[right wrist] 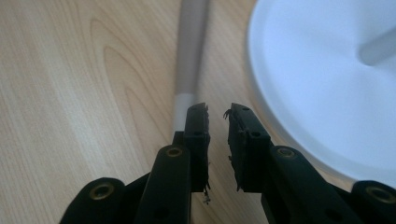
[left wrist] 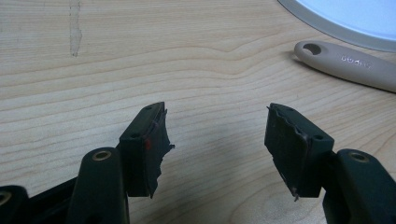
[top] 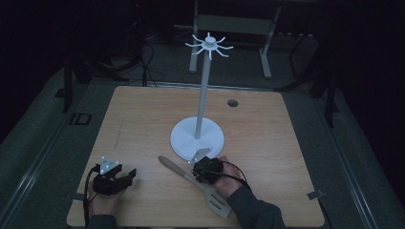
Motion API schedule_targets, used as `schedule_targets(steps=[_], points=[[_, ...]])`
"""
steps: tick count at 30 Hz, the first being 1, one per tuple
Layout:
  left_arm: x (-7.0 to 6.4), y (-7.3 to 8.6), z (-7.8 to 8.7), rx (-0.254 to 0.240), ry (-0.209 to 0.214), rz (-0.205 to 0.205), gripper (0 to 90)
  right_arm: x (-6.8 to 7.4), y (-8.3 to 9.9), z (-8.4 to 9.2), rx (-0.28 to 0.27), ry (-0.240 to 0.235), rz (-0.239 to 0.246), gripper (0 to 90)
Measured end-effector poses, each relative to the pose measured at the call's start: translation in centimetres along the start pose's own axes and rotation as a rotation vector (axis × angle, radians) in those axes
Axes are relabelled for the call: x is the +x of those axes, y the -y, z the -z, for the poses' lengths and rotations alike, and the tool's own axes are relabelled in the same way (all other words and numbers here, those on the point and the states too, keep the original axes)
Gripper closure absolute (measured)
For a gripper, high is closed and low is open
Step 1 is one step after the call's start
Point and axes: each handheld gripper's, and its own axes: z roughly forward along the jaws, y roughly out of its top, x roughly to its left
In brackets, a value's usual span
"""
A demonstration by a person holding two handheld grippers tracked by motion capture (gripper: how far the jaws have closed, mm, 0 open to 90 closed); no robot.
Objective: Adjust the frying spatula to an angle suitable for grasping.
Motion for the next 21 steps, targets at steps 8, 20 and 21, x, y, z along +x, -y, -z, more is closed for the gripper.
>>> schedule_targets(steps=[8, 20, 21], points=[[0.1, 0.0, 0.0, 0.000, -0.001, 0.000, 39.2, 0.1, -1.3, -2.3, 0.068, -0.060, 0.002, 75.8], [0.2, 0.0, 0.1, -0.002, -0.004, 0.008, 39.3, 0.0, -2.4, -4.3, 0.142, -0.121, 0.016, 73.9], [0.2, 0.0, 0.1, -0.002, -0.004, 0.009, 39.3, -0.1, -2.4, -4.3, 0.144, -0.122, 0.013, 74.0]])
